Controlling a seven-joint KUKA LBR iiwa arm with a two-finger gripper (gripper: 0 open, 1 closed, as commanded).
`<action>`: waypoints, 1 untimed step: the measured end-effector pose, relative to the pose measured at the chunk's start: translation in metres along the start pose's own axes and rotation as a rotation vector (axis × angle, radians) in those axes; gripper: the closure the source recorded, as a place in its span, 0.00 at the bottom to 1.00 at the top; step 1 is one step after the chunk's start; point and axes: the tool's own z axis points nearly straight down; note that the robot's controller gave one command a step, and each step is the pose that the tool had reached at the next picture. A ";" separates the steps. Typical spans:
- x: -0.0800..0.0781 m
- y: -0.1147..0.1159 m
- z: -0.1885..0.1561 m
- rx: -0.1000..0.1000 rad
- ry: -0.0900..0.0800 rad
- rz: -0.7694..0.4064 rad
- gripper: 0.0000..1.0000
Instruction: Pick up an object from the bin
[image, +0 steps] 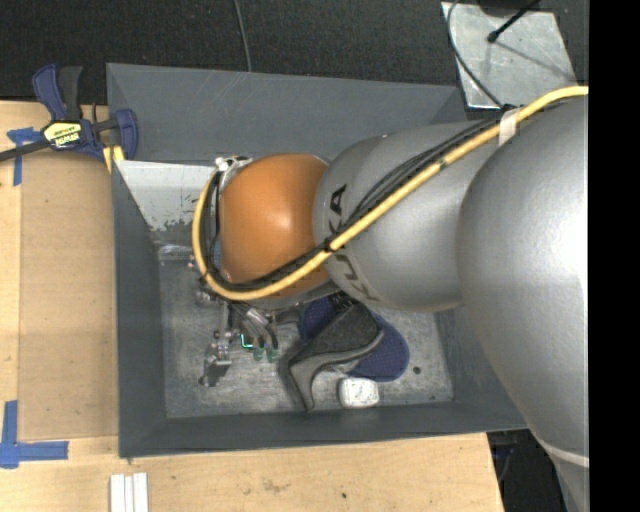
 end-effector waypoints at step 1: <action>-0.105 -0.069 0.022 0.002 -0.013 -0.029 0.00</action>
Offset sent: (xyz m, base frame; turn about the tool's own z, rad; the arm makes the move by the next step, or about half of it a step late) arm 0.1012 -0.0638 -0.0225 -0.0349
